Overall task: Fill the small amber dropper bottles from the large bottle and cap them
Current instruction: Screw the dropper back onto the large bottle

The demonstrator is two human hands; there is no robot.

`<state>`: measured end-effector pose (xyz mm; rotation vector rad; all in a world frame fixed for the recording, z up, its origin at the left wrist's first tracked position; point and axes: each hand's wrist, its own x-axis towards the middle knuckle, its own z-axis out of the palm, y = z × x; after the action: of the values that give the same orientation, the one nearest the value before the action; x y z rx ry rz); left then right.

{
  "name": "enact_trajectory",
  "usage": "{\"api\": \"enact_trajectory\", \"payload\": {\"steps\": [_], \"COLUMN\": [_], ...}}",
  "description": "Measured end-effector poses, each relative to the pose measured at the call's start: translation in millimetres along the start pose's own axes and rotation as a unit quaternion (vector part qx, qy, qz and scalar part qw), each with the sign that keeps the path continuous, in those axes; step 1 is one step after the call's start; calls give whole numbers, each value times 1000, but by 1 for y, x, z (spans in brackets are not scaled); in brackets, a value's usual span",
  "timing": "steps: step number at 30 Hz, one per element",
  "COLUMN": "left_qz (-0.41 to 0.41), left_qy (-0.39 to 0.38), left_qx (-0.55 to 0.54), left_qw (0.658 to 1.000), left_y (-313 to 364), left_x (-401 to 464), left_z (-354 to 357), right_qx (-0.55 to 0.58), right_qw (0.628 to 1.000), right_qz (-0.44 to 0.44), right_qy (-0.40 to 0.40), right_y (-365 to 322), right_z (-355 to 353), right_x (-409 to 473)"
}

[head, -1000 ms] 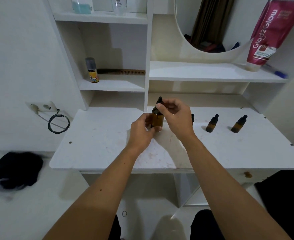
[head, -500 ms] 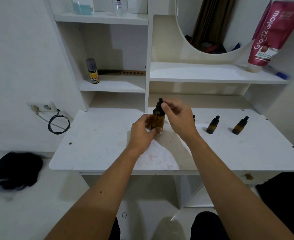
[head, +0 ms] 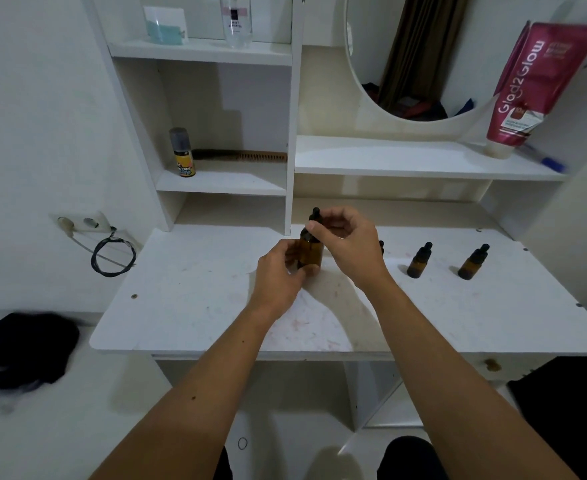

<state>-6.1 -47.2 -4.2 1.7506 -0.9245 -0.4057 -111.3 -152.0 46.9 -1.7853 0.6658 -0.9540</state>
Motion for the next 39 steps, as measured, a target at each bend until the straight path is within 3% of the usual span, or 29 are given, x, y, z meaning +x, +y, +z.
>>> {"api": "enact_trajectory", "payload": {"steps": [28,39], "left_qz": [-2,-5], "left_qy": [4,5], "left_qx": [-2,-7], "left_qw": [1000,1000], "left_y": [2,3], "left_x": [-1,-2], "left_z": [-1,0], "right_qx": [-1,-100], "right_qw": [1000,991], "right_qz": [-20,-68], "right_qy": [-23,49], "right_y": [7,7], "right_z": [-2,10], "right_x": [2,-2]}}
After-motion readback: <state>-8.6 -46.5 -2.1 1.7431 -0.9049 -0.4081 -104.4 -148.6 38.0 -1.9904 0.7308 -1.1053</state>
